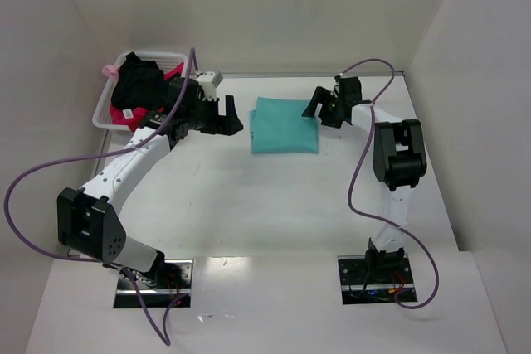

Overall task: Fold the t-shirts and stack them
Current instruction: Put the neatly folded tshirt into the corner of the board with the right arm

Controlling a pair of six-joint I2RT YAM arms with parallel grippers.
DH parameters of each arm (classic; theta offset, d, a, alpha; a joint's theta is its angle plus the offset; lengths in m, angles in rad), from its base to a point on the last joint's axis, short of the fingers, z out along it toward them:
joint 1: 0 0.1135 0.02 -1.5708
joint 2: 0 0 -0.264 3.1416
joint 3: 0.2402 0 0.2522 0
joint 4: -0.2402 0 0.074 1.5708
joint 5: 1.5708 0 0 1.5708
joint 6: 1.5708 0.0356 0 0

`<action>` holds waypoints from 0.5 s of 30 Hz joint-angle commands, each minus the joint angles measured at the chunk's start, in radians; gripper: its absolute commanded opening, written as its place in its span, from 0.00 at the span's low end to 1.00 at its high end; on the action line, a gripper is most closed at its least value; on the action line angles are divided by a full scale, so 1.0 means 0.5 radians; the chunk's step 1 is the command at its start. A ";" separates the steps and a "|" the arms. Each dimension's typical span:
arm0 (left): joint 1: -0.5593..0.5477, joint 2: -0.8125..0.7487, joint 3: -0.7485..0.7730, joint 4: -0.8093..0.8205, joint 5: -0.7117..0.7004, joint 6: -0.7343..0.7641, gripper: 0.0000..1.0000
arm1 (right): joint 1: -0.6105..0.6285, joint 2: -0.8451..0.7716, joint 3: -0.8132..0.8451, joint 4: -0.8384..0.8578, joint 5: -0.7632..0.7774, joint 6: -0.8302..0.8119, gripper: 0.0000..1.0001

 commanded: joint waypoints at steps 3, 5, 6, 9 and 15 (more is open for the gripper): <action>-0.007 -0.081 -0.016 0.035 0.009 -0.038 0.99 | -0.012 -0.002 -0.024 0.041 -0.113 -0.062 0.89; -0.007 -0.100 -0.016 0.011 -0.015 -0.038 0.99 | -0.012 0.026 -0.043 0.041 -0.135 -0.080 0.88; -0.007 -0.121 -0.016 0.010 -0.015 -0.038 0.99 | -0.012 0.044 -0.043 0.041 -0.135 -0.080 0.86; -0.007 -0.121 -0.016 -0.014 -0.034 -0.038 0.99 | -0.012 0.044 -0.085 0.041 -0.135 -0.098 0.82; -0.007 -0.140 -0.034 -0.014 -0.052 -0.038 0.99 | 0.025 0.062 -0.086 -0.026 -0.071 -0.138 0.76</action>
